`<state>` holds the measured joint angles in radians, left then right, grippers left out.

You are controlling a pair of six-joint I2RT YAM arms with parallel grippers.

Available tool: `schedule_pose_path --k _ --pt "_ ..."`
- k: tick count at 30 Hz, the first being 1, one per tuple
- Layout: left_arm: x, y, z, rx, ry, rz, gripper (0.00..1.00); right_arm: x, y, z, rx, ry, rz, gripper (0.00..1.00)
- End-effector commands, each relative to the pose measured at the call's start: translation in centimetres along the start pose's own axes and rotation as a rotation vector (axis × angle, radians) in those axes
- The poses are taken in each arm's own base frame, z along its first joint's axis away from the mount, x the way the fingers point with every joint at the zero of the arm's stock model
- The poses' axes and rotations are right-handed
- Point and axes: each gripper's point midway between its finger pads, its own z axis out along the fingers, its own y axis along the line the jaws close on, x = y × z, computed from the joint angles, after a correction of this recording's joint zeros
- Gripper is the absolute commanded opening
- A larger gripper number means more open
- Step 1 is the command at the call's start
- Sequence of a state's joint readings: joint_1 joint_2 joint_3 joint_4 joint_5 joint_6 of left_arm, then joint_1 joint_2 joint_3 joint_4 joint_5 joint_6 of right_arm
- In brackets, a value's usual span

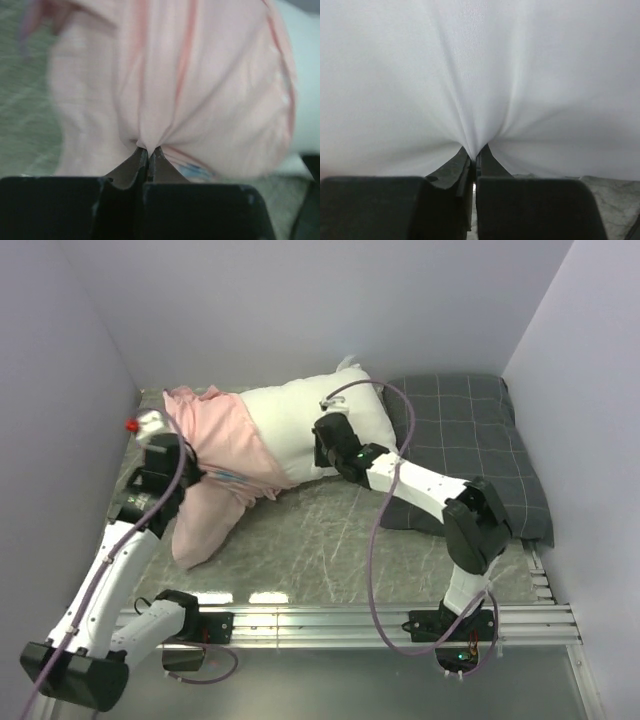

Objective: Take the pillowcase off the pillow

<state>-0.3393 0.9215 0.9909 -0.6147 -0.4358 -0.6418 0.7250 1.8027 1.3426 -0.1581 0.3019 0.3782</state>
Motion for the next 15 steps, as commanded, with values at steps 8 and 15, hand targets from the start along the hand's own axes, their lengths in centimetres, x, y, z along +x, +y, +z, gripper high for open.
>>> schedule_pose_path --k 8,15 --pt "-11.7 13.3 0.3 -0.259 -0.226 -0.275 0.00 -7.2 -5.7 -7.2 0.054 -0.123 0.114 0.00" --pt "-7.4 6.6 3.7 0.055 -0.043 -0.183 0.36 -7.1 -1.3 -8.9 -0.083 -0.115 0.059 0.00"
